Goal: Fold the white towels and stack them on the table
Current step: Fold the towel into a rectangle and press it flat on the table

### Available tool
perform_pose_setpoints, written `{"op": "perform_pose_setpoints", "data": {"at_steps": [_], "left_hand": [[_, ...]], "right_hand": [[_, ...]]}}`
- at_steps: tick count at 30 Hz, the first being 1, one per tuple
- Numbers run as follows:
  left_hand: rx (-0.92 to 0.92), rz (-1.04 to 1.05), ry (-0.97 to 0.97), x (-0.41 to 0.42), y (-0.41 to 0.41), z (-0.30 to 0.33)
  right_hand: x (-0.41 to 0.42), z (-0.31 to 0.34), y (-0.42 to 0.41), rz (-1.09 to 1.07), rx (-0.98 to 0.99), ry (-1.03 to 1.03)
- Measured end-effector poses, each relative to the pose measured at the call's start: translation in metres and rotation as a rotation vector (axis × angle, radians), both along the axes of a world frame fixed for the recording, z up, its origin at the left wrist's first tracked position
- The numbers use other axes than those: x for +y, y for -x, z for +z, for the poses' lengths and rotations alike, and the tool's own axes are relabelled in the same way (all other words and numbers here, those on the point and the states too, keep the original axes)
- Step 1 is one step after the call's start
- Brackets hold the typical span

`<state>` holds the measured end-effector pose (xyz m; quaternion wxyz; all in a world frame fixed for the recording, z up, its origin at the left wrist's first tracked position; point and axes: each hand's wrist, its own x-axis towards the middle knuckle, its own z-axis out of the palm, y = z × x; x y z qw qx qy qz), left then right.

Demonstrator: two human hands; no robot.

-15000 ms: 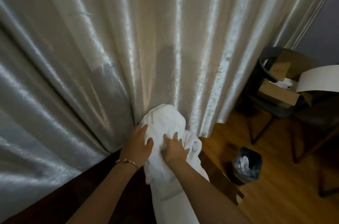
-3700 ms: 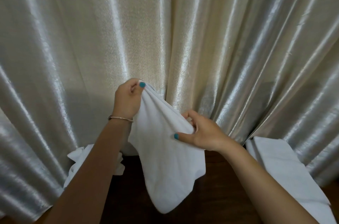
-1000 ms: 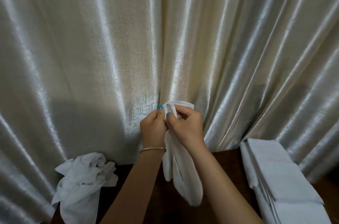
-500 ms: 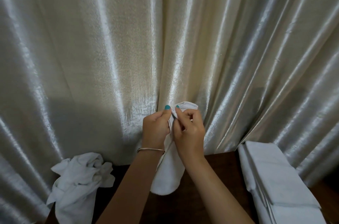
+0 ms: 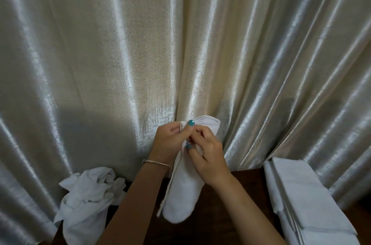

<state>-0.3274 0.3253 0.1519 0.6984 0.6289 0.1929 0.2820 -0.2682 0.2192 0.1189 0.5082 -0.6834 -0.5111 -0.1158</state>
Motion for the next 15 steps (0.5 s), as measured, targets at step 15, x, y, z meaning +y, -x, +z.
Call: {"op": "perform_pose_setpoints", "data": {"at_steps": [15], "left_hand": [[-0.006, 0.011, -0.351, 0.022, 0.011, 0.013]], "right_hand": [[-0.049, 0.05, -0.066, -0.234, -0.231, 0.639]]}}
